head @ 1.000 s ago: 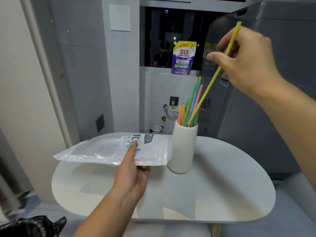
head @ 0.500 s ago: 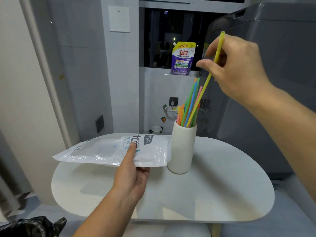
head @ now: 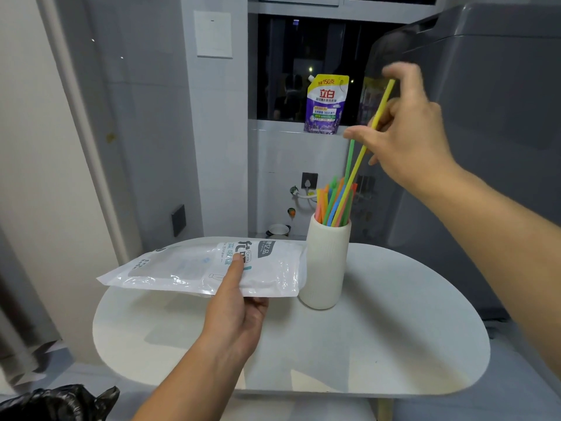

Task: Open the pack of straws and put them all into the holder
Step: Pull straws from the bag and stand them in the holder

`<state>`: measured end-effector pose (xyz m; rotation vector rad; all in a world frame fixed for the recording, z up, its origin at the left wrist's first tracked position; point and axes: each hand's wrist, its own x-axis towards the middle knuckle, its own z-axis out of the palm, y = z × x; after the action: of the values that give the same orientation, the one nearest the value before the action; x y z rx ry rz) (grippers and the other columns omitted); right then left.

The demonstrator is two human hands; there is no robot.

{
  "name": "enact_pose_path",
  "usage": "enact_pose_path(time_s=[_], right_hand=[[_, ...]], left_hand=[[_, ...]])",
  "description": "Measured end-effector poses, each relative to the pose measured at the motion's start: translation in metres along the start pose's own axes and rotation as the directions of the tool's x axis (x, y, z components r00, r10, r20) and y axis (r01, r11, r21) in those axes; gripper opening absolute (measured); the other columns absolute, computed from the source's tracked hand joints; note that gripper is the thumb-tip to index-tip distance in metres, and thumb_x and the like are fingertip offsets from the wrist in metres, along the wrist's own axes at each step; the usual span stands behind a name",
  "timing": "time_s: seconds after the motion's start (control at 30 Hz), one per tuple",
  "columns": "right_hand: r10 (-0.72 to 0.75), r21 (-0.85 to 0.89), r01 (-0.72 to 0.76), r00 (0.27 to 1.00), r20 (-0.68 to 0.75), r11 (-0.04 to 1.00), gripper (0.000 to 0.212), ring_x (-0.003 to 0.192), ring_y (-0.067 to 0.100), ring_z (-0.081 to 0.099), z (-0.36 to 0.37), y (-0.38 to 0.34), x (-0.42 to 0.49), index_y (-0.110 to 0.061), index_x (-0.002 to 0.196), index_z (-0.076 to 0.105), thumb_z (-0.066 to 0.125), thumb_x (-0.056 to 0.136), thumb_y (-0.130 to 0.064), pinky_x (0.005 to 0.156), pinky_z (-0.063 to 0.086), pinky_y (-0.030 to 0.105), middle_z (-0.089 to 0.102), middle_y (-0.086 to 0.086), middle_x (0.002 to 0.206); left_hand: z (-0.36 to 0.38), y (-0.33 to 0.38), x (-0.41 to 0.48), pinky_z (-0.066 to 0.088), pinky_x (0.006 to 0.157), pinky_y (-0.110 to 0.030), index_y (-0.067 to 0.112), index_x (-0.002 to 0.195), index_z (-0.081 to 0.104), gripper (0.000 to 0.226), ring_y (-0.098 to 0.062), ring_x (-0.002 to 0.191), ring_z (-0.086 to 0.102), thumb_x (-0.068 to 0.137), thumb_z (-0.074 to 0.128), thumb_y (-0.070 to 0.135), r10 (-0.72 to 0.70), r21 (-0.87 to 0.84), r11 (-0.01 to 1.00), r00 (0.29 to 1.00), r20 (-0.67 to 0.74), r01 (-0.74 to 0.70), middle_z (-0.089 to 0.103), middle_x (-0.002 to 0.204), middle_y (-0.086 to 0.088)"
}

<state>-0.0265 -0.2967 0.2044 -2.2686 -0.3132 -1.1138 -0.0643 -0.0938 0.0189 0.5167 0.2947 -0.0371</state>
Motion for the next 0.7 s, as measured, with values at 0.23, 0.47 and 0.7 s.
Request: enact_pose_path(time_s=[0.23,0.47,0.7], right_hand=[[-0.011,-0.241,0.036,0.994,0.104,0.97,0.044,0.11,0.021,0.058,0.022,0.013,0.006,-0.017,0.132,0.057,0.062,0.094,-0.039,0.083,0.051,0.03,0.062,0.005,0.118],[-0.041,-0.357,0.119,0.975,0.22,0.926,0.058,0.139,0.022,0.031,0.029,0.01,-0.002,-0.019,0.148,0.041,0.043,0.1,-0.051,0.11,0.036,0.042,0.036,0.004,0.149],[0.202,-0.373,0.055,0.764,0.613,0.926,0.063,0.141,0.025,0.038,0.052,0.009,-0.021,-0.014,0.151,0.036,0.026,0.103,-0.053,0.112,0.033,0.041,0.039,0.007,0.156]], left_hand=[[0.0,0.0,0.0,0.064,0.073,-0.029,0.017,0.133,0.065,0.038,-0.012,0.088,0.078,0.095,0.069,0.021,-0.004,0.007,1.0,1.0,0.014,0.003,0.08,0.108,-0.002],[0.0,0.002,0.0,0.063,0.074,-0.032,0.016,0.134,0.065,0.04,-0.014,0.095,0.077,0.095,0.07,0.021,-0.019,0.002,1.0,1.0,0.013,0.019,0.08,0.112,-0.003],[0.0,0.002,-0.001,0.065,0.068,-0.03,0.016,0.133,0.065,0.039,-0.014,0.091,0.078,0.095,0.07,0.021,-0.037,0.005,0.999,0.999,0.011,0.037,0.08,0.111,-0.002]])
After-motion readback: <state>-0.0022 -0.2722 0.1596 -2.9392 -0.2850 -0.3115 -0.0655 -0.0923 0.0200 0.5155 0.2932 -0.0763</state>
